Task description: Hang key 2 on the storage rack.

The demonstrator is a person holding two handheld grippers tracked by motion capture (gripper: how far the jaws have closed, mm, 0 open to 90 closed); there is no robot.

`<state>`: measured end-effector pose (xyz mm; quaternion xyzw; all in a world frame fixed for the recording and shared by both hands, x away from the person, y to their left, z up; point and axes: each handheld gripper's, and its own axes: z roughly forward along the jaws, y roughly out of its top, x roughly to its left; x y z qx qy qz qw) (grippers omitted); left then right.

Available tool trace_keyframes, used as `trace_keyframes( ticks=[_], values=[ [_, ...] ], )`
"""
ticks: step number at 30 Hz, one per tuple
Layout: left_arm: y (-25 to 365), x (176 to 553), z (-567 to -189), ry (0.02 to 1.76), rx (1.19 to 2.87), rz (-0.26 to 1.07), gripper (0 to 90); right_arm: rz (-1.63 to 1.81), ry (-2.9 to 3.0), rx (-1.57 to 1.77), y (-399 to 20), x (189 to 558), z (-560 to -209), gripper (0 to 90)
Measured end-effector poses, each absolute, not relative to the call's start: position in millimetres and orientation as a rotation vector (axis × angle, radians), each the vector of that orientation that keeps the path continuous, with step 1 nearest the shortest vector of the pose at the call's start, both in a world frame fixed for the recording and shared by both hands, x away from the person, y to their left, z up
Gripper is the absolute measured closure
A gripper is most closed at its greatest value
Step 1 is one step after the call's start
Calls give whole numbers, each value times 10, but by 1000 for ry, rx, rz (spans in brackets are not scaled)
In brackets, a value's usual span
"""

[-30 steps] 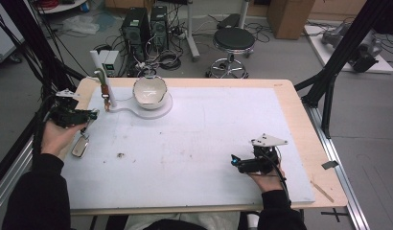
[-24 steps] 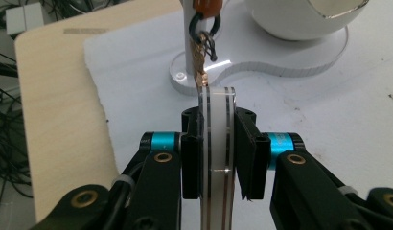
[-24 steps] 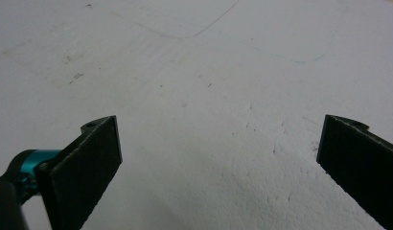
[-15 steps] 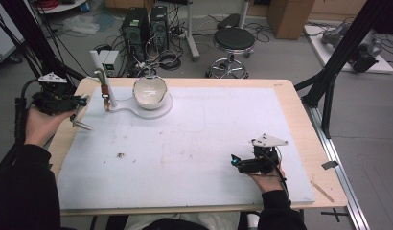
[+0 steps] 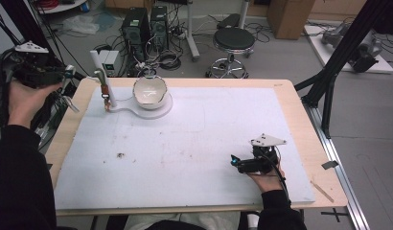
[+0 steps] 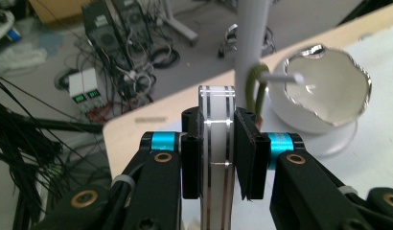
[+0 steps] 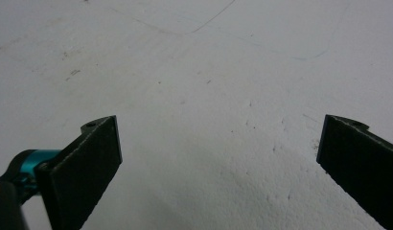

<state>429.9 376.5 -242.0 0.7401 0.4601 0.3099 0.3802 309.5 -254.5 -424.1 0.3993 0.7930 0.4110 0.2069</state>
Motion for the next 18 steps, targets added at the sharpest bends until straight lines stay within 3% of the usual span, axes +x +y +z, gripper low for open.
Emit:
trace_keyframes(
  ticks=[18],
  values=[
    [3842,4639,-2488,1164,1813,951,744,1112,2220,1112,-2542,3110,-4276,6]
  ],
)
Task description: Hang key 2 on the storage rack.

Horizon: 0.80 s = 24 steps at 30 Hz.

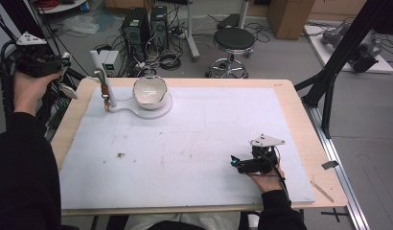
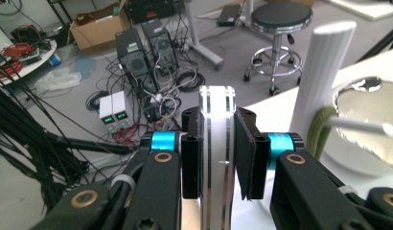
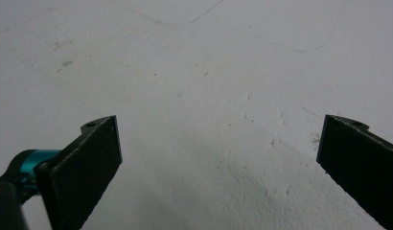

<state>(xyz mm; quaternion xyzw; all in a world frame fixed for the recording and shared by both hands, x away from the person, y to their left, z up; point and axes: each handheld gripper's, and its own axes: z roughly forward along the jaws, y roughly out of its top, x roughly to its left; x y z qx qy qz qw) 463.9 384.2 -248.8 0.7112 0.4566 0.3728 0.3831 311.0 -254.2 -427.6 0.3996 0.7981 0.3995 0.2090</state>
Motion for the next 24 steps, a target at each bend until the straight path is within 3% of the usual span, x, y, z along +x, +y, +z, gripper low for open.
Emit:
trace_keyframes(
  ticks=[6,11,17,24],
  values=[
    [3719,4730,-2543,1120,1798,1083,744,1111,2224,1110,-2557,3097,-4278,6],
    [3671,4790,-2561,1133,1702,1072,744,1112,2217,1115,-2577,3085,-4277,6],
    [3597,4817,-2588,1113,1685,1137,745,1118,2230,1108,-2584,3084,-4282,6],
    [3514,4856,-2627,1097,1659,1120,745,1114,2232,1101,-2572,3086,-4282,6]
  ],
)
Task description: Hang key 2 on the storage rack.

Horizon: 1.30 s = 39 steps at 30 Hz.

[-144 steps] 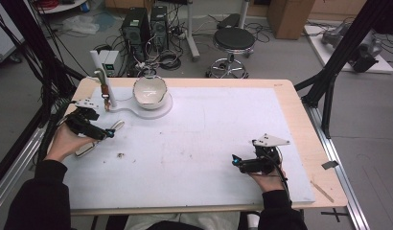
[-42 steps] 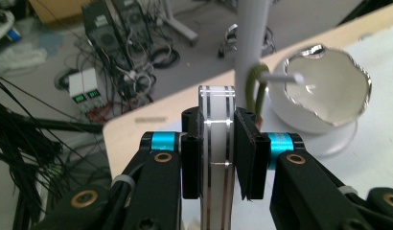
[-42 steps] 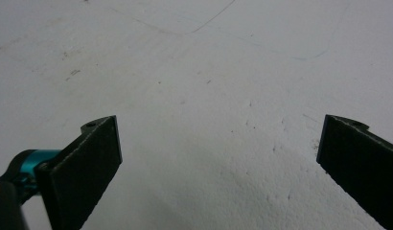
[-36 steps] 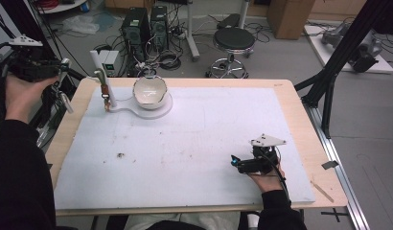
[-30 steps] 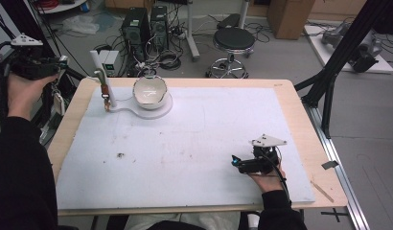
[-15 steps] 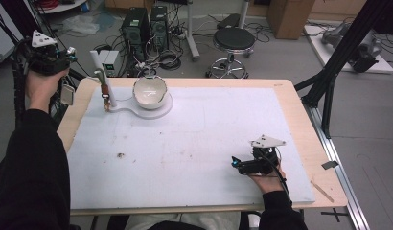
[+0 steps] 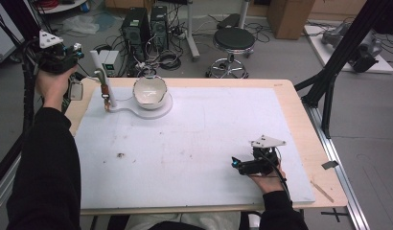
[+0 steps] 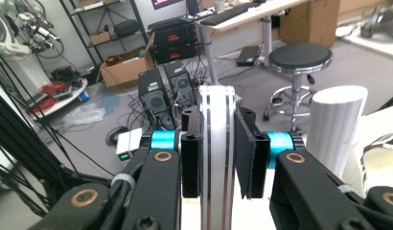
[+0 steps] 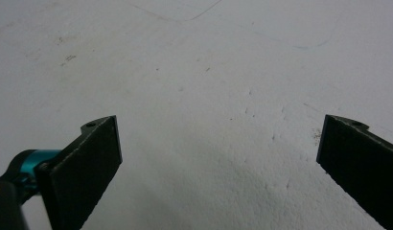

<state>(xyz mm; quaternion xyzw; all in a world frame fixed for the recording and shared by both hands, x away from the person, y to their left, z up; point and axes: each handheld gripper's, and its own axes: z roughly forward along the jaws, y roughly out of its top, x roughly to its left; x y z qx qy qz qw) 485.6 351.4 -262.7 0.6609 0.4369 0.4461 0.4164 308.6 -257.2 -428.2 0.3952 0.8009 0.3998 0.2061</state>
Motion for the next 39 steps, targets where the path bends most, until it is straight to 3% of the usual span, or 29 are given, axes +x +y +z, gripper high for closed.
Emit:
trace_keyframes(
  ticks=[14,32,39],
  values=[
    [3397,4959,-2722,1091,1618,1045,744,1124,2231,1116,-2604,3086,-4283,6],
    [3382,4999,-2733,1151,1517,1094,744,1109,2242,1123,-2629,3075,-4310,6],
    [3358,5034,-2769,1181,1474,1032,744,1102,2242,1134,-2641,3068,-4319,6]
  ],
)
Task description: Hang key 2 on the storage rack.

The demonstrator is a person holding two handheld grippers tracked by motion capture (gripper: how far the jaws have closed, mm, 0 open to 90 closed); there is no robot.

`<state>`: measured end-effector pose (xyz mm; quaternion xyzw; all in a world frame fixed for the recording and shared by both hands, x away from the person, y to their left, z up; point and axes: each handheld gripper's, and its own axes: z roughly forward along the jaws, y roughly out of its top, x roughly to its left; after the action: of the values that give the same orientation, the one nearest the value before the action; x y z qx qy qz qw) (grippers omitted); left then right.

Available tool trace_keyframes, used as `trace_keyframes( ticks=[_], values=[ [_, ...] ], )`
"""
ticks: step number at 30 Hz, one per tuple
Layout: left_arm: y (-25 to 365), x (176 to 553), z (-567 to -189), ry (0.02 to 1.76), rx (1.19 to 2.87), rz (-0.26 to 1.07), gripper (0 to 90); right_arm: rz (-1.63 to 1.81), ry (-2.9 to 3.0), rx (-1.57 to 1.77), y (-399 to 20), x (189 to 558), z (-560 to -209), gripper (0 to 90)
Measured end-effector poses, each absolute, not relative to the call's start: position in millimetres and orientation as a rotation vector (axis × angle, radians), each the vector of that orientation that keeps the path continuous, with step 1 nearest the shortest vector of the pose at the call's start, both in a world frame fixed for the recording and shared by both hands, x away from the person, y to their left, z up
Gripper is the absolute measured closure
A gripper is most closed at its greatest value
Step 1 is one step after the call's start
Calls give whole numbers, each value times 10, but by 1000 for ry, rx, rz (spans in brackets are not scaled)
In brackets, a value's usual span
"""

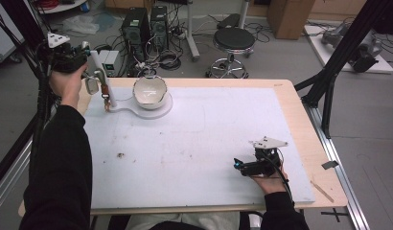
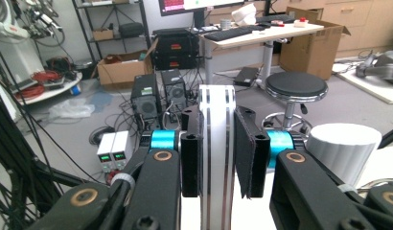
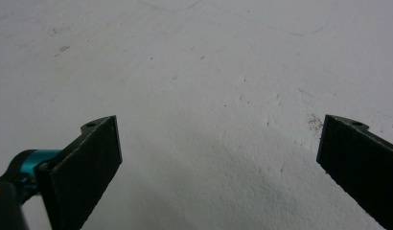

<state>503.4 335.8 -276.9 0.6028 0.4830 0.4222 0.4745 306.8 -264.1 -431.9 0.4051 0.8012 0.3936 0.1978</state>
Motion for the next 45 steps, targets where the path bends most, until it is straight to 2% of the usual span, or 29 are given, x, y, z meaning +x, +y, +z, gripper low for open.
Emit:
trace_keyframes(
  ticks=[9,15,20,26,34,45],
  values=[
    [3402,5057,-2796,1195,1465,941,742,1091,2243,1137,-2666,3058,-4324,6],
    [3475,5050,-2815,1233,1438,802,721,1095,2235,1138,-2660,3051,-4316,6],
    [3611,5004,-2812,1273,1405,729,557,1098,2241,1136,-2655,3056,-4315,6],
    [3773,4926,-2841,1246,1335,570,346,1094,2242,1127,-2636,3071,-4310,6],
    [3765,4822,-2871,1222,1368,553,26,1096,2237,1125,-2630,3080,-4305,6],
    [3693,4633,-2803,1140,1492,539,17,1099,2227,1131,-2639,3091,-4297,6]
  ],
)
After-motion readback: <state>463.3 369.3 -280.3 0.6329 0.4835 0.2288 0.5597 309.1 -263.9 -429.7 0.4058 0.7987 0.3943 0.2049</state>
